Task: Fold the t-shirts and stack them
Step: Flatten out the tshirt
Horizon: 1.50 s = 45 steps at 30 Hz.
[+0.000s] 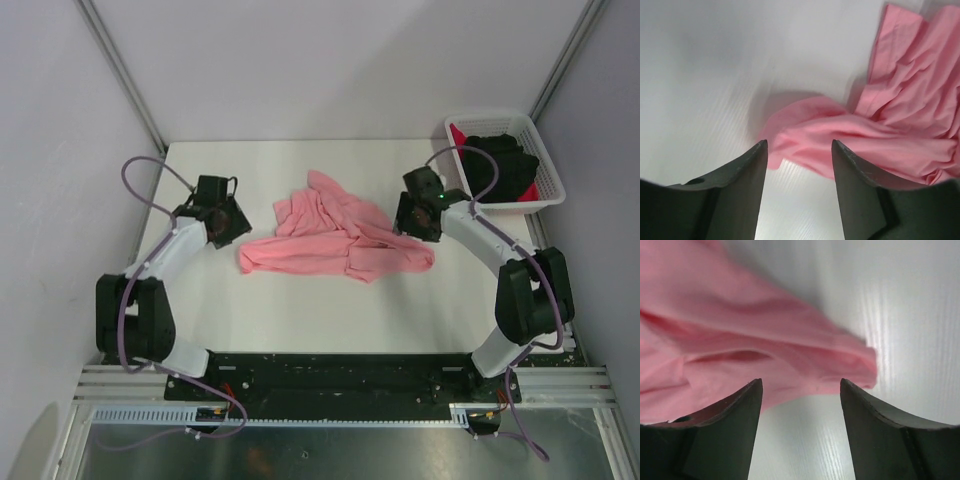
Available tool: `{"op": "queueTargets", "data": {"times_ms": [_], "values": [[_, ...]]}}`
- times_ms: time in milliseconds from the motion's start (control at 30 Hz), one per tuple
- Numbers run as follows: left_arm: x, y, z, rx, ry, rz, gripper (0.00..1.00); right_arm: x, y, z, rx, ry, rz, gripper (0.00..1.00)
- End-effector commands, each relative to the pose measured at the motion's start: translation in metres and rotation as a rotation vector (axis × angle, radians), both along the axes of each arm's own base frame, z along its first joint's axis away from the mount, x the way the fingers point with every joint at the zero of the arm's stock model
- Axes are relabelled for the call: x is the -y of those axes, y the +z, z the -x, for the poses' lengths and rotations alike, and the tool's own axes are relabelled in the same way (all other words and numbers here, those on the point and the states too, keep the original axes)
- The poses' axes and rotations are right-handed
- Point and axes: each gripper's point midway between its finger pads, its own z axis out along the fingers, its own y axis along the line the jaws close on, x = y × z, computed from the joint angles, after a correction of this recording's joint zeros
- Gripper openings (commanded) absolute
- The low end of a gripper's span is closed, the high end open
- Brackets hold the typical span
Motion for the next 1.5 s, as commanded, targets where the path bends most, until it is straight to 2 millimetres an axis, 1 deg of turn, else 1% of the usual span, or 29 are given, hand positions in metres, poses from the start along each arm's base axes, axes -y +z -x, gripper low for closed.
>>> {"op": "queueTargets", "data": {"times_ms": [0, 133, 233, 300, 367, 500, 567, 833, 900, 1000, 1033, 1100, 1200, 1267, 1333, 1467], "values": [[-0.017, 0.005, 0.037, 0.023, 0.083, -0.031, 0.57, -0.039, 0.016, 0.014, 0.047, 0.075, 0.023, 0.67], [-0.02, -0.019, 0.076, -0.013, 0.135, -0.013, 0.48, -0.084, 0.007, 0.027, 0.04, 0.169, -0.012, 0.62], [-0.019, -0.034, 0.093, -0.031, 0.126, -0.024, 0.46, -0.112, 0.0, 0.034, 0.045, 0.227, -0.027, 0.6], [-0.016, -0.042, 0.096, -0.037, 0.113, -0.016, 0.46, -0.128, -0.008, 0.039, 0.036, 0.259, -0.038, 0.59], [-0.011, -0.046, 0.095, -0.043, 0.094, -0.003, 0.47, -0.139, -0.015, 0.043, 0.027, 0.286, -0.044, 0.58], [-0.005, -0.045, 0.082, -0.042, 0.08, 0.001, 0.5, -0.154, -0.031, 0.05, 0.011, 0.32, -0.023, 0.57], [-0.004, -0.046, 0.072, -0.05, 0.077, -0.007, 0.51, -0.155, -0.038, 0.051, 0.006, 0.319, 0.001, 0.57], [-0.006, -0.058, 0.031, -0.1, 0.084, -0.059, 0.5, -0.144, -0.065, 0.051, -0.022, 0.298, 0.106, 0.6], [-0.005, -0.059, 0.021, -0.101, 0.086, -0.063, 0.47, -0.139, -0.07, 0.052, -0.031, 0.295, 0.137, 0.61], [-0.006, -0.051, 0.003, -0.076, 0.086, -0.079, 0.38, -0.133, -0.078, 0.054, -0.046, 0.289, 0.18, 0.59], [-0.007, -0.049, -0.001, -0.07, 0.084, -0.088, 0.32, -0.13, -0.079, 0.054, -0.048, 0.287, 0.196, 0.55], [-0.01, -0.047, -0.006, -0.065, 0.088, -0.098, 0.21, -0.124, -0.082, 0.055, -0.051, 0.281, 0.227, 0.45], [-0.019, -0.043, -0.01, -0.059, 0.104, -0.102, 0.08, -0.115, -0.079, 0.054, -0.048, 0.273, 0.264, 0.22], [-0.024, -0.041, -0.012, -0.054, 0.112, -0.103, 0.02, -0.11, -0.076, 0.053, -0.045, 0.267, 0.28, 0.09], [-0.028, -0.038, -0.014, -0.05, 0.117, -0.103, 0.01, -0.105, -0.073, 0.052, -0.045, 0.263, 0.291, 0.03], [-0.033, -0.031, -0.014, -0.043, 0.12, -0.106, 0.0, -0.095, -0.063, 0.052, -0.044, 0.26, 0.299, 0.0]]}}
